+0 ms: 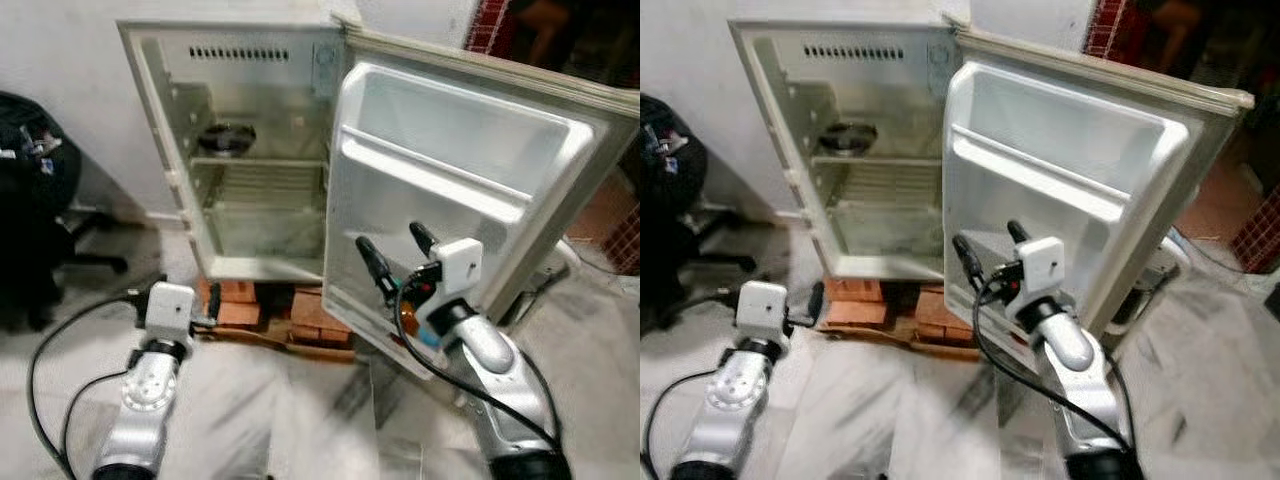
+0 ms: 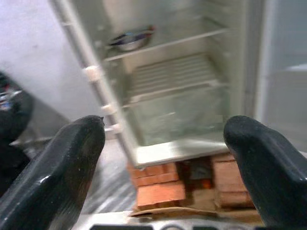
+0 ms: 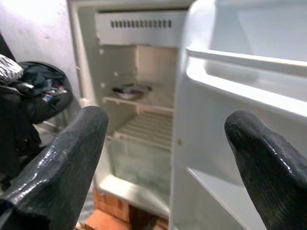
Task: Restocking fridge
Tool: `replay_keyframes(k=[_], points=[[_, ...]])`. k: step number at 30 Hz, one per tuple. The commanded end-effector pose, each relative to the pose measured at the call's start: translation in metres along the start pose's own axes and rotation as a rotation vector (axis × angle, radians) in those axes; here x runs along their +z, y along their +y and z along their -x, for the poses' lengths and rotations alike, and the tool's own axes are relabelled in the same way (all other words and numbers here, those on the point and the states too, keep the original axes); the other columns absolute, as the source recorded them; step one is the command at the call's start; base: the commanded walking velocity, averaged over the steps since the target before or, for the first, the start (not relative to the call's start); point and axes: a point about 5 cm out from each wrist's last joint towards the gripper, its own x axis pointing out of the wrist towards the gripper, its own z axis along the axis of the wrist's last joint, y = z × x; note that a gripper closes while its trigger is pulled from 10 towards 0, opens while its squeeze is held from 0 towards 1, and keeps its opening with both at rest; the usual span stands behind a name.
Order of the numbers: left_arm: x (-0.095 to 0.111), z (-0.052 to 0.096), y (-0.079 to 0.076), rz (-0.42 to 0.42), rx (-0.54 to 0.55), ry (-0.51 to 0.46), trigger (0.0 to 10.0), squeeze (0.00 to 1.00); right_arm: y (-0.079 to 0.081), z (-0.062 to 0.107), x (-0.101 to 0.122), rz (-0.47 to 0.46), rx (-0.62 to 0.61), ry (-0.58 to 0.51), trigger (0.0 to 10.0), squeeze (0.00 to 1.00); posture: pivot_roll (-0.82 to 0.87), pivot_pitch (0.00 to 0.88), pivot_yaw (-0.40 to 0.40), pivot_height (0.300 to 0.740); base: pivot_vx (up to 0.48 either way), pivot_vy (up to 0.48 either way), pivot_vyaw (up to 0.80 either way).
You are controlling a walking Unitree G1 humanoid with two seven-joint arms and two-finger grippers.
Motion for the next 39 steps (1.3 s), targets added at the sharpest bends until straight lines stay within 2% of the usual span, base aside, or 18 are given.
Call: replay_keyframes(k=[1, 6, 13, 17, 18, 22, 23, 24, 27, 31, 33, 39], points=[[0.003, -0.001, 0.002, -0.014, -0.006, -0.006, 10.0, 0.00, -0.001, -0.001, 0.001, -0.005, -0.019, -0.009, 10.0, 0.00, 0.00, 0.000, 0.013, 0.740, 0.000, -0.472, 0.00], [-0.001, -0.003, 0.004, -0.042, 0.014, 0.022, 10.0, 0.00, 0.000, -0.001, -0.005, -0.008, -0.011, 0.020, 10.0, 0.00, 0.00, 0.000, 0.012, 0.740, 0.000, -0.469, 0.00], [-0.002, -0.002, -0.001, -0.038, -0.002, 0.024, 10.0, 0.00, 0.007, 0.003, -0.010, -0.048, 0.076, 0.037, 10.0, 0.00, 0.00, 0.000, 0.006, 0.740, 0.000, -0.441, 0.00], [-0.002, -0.001, -0.003, -0.039, -0.004, 0.025, 10.0, 0.00, 0.013, 0.006, -0.015, -0.076, 0.143, 0.058, 10.0, 0.00, 0.00, 0.000, 0.004, 0.740, 0.000, -0.435, 0.00], [-0.002, -0.001, -0.003, -0.039, -0.003, 0.026, 10.0, 0.00, 0.018, 0.009, -0.018, -0.097, 0.218, 0.086, 10.0, 0.00, 0.00, 0.000, 0.004, 0.740, 0.000, -0.435, 0.00], [-0.003, -0.001, -0.003, -0.042, -0.002, 0.029, 10.0, 0.00, 0.020, 0.013, -0.024, -0.081, 0.285, 0.127, 10.0, 0.00, 0.00, 0.000, 0.000, 0.740, 0.000, -0.435, 0.00], [-0.003, -0.001, -0.003, -0.043, -0.002, 0.029, 10.0, 0.00, 0.019, 0.013, -0.024, -0.070, 0.284, 0.129, 10.0, 0.00, 0.00, 0.000, 0.000, 0.740, 0.000, -0.435, 0.00], [-0.003, -0.001, -0.003, -0.045, -0.001, 0.031, 10.0, 0.00, 0.008, 0.009, -0.024, -0.044, 0.201, 0.121, 10.0, 0.00, 0.00, 0.000, -0.002, 0.740, 0.000, -0.435, 0.00], [-0.003, -0.002, -0.002, -0.046, 0.005, 0.030, 10.0, 0.00, -0.002, 0.004, -0.020, -0.004, 0.121, 0.079, 10.0, 0.00, 0.00, 0.000, -0.001, 0.740, 0.000, -0.434, 0.25], [-0.002, -0.002, -0.002, -0.026, 0.007, 0.020, 10.0, 0.00, -0.005, 0.001, -0.018, 0.028, 0.093, 0.068, 10.0, 0.00, 0.01, 0.000, -0.001, 0.740, 0.129, -0.411, 0.75], [0.000, -0.001, -0.006, 0.004, 0.003, 0.006, 10.0, 0.00, -0.012, -0.006, -0.017, 0.027, 0.024, 0.051, 10.0, 0.00, 0.01, 0.000, -0.002, 0.740, 0.000, 0.000, 0.74], [-0.003, 0.002, -0.005, -0.006, 0.026, 0.021, 10.0, 0.00, -0.015, -0.019, -0.012, 0.040, -0.031, 0.021, 10.0, 0.00, 0.03, 0.000, -0.012, 0.740, 0.000, 0.000, 0.72]])
